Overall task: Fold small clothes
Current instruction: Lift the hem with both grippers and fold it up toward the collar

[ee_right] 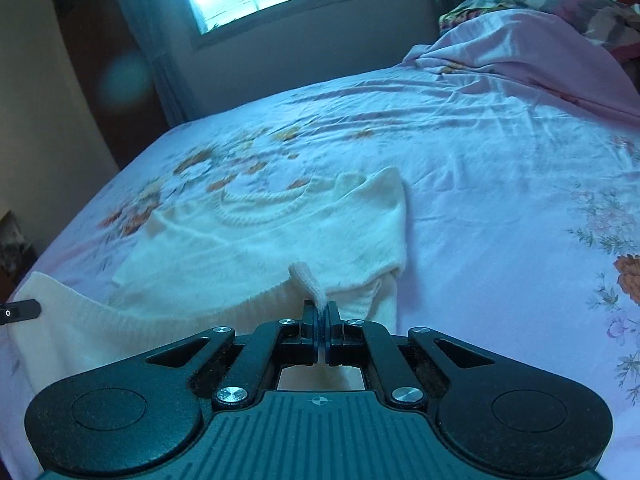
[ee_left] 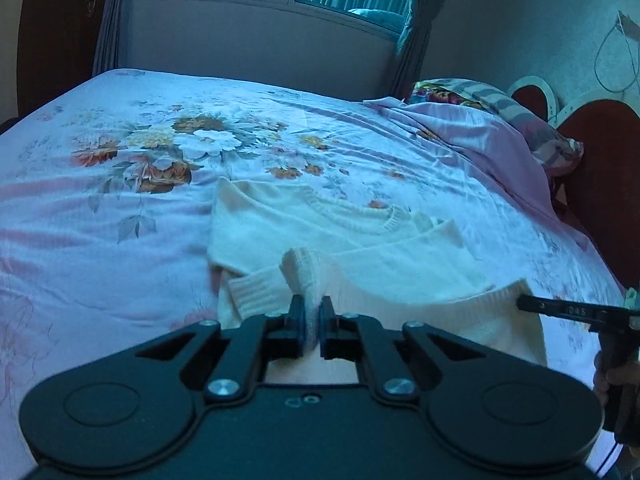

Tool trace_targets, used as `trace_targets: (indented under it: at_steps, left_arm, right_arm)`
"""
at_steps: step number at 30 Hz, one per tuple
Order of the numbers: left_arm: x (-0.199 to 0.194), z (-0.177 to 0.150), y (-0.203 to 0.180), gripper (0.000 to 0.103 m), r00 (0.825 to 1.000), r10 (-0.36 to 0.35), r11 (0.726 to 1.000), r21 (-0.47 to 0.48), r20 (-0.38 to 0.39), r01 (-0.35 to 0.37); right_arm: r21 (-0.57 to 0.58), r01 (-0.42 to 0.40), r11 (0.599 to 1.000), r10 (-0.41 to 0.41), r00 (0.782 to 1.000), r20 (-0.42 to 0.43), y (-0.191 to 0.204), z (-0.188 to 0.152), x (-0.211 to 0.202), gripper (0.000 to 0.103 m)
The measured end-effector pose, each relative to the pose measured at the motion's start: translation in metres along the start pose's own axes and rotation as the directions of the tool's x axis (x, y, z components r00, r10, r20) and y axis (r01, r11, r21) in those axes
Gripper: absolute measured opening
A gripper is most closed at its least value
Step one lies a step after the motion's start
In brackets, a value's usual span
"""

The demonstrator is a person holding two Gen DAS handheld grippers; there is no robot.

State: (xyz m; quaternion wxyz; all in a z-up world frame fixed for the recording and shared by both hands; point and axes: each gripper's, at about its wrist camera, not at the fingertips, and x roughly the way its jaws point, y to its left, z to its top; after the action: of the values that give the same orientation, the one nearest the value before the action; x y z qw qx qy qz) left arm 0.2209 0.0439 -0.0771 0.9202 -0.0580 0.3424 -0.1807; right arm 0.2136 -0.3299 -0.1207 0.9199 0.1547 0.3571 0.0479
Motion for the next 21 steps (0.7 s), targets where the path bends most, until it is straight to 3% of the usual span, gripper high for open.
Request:
trace_targets:
  at_steps: [2,4,6,9,11,12,15,16,18,21]
  left_arm:
    - [0.026,0.003,0.006,0.006,0.998,0.058,0.998,0.014,-0.007,-0.058]
    - [0.061,-0.004,0.01,0.013,0.99,0.092,0.995,0.038,-0.107,-0.088]
    - [0.086,-0.017,0.013,0.019,0.97,0.169,0.984,0.081,-0.177,-0.157]
    - [0.082,-0.02,0.028,0.031,0.977,0.124,0.992,0.017,-0.174,-0.123]
    - [0.077,-0.019,0.035,0.068,0.983,0.09,0.995,-0.017,-0.161,-0.094]
    - [0.075,-0.019,0.035,0.072,0.984,0.102,0.995,-0.005,-0.143,-0.104]
    - [0.077,-0.017,0.035,0.058,0.984,0.076,0.997,-0.009,-0.16,-0.079]
    - [0.08,-0.018,0.034,0.047,0.982,0.072,0.997,-0.007,-0.173,-0.074]
    - [0.085,-0.019,0.031,0.04,0.979,0.091,0.996,0.019,-0.182,-0.089]
    - [0.083,-0.019,0.028,0.02,0.981,0.101,0.995,0.026,-0.164,-0.098]
  right_arm:
    - [0.048,0.019,0.999,-0.017,0.999,-0.031,-0.009,0.006,0.015,0.002]
    - [0.061,0.044,0.997,-0.039,0.996,-0.086,-0.017,0.004,0.035,0.002]
    - [0.1,0.05,0.994,-0.037,0.99,-0.135,-0.026,-0.002,0.049,0.002]
    - [0.176,0.005,0.984,0.017,0.992,-0.125,-0.038,-0.005,0.047,0.007]
    - [0.159,0.001,0.987,0.019,0.992,-0.125,-0.039,-0.003,0.046,0.017]
    - [0.144,0.001,0.99,0.017,0.992,-0.127,-0.037,-0.003,0.046,0.019]
    - [0.121,-0.002,0.993,0.017,0.992,-0.126,-0.029,-0.003,0.05,0.02]
    - [0.097,0.009,0.995,0.002,0.993,-0.12,-0.024,-0.004,0.05,0.02]
    - [0.033,0.033,0.999,-0.029,0.993,-0.116,-0.014,-0.005,0.051,0.02]
    - [-0.005,0.043,0.999,-0.044,0.993,-0.106,-0.007,-0.008,0.049,0.02]
